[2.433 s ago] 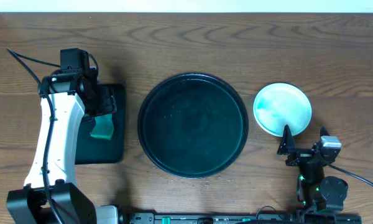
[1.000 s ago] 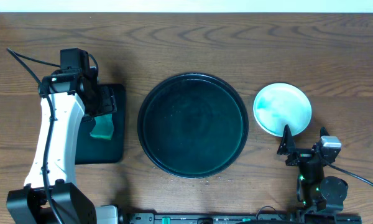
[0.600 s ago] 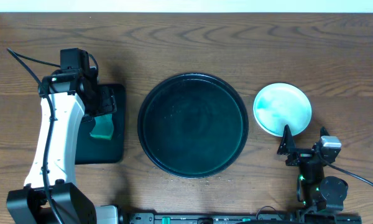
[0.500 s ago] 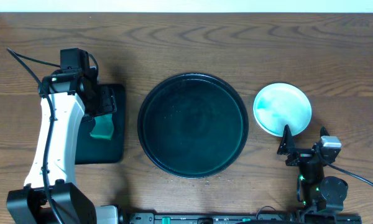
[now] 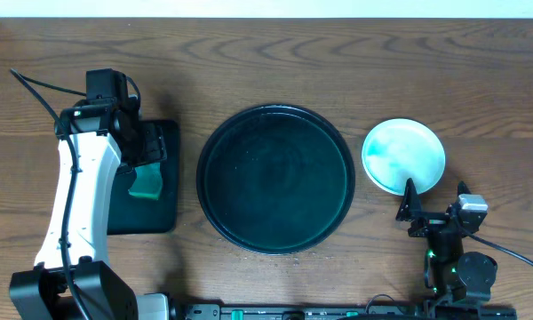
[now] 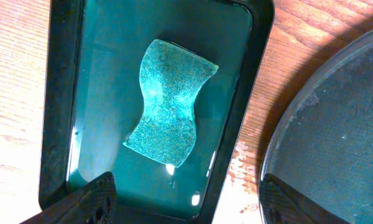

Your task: Clean dirty plates on tray and stack at the side

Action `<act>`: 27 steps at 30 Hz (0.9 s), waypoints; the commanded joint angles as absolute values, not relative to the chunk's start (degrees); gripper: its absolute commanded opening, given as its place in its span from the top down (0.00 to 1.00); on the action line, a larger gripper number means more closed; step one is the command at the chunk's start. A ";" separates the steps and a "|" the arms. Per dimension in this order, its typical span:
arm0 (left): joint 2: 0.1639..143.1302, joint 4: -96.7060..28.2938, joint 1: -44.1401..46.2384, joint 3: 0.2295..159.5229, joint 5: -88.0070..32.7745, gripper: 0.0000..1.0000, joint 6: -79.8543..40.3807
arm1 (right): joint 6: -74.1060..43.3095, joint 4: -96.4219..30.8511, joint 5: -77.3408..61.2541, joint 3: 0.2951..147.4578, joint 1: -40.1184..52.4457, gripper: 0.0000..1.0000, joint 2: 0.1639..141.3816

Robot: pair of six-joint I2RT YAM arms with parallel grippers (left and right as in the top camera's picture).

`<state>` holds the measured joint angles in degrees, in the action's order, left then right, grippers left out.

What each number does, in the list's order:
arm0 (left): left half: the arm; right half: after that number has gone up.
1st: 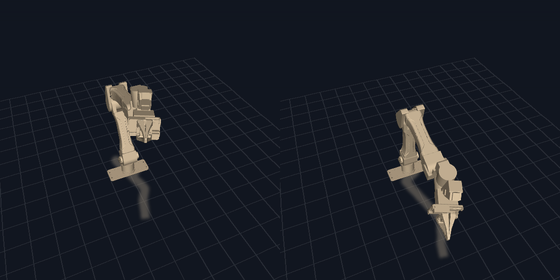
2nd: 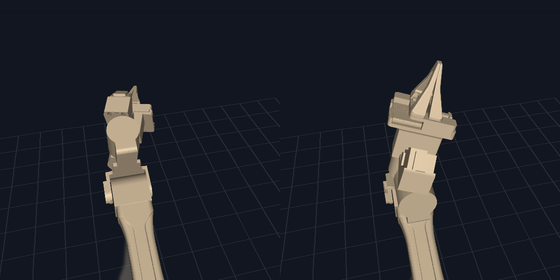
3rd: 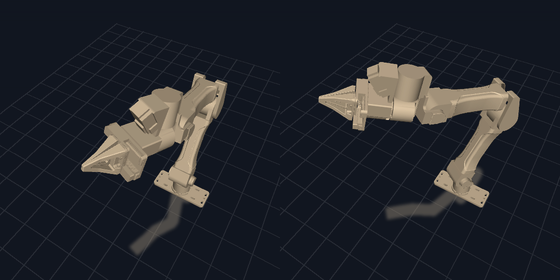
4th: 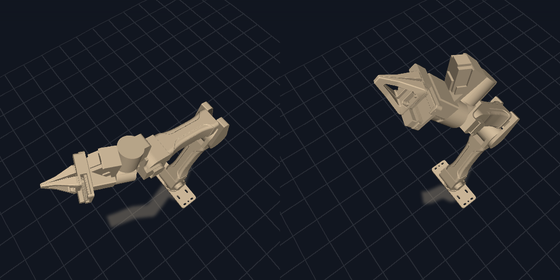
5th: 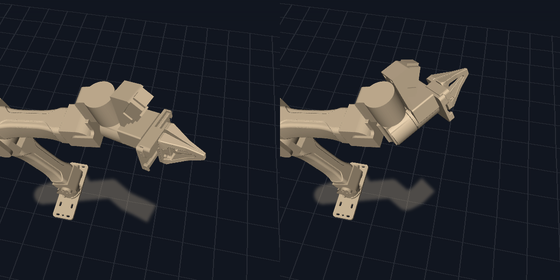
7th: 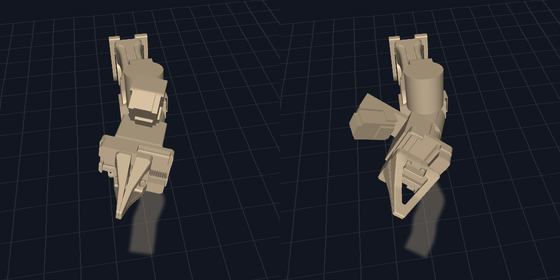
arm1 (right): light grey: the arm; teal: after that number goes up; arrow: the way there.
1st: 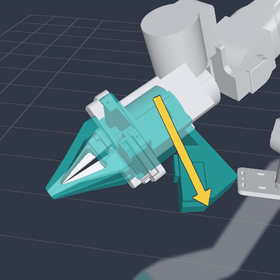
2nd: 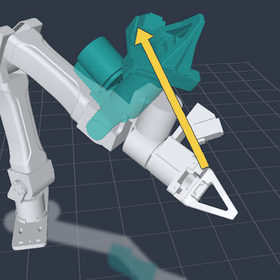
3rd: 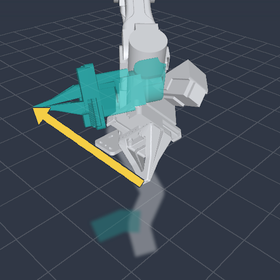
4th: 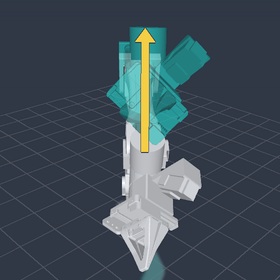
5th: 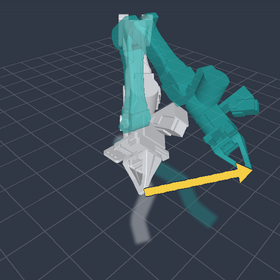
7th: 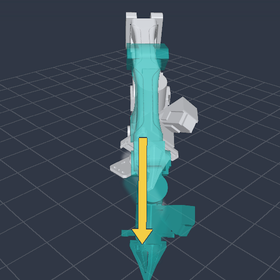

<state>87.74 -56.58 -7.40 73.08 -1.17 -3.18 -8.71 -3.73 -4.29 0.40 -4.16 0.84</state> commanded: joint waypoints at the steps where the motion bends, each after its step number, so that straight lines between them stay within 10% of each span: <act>1: 87.96 -56.71 -7.64 73.73 -1.06 0.26 -3.73 | -9.37 -3.99 -4.56 0.32 -3.97 0.01 0.34; 16: 85.03 -55.24 -7.64 73.10 0.64 0.26 -3.05 | -9.37 -3.99 -4.56 0.32 -3.97 0.01 0.34; 27: 60.55 -23.40 -7.53 57.41 -3.42 0.26 -3.31 | -9.37 -3.97 -4.56 0.32 -3.97 0.01 0.34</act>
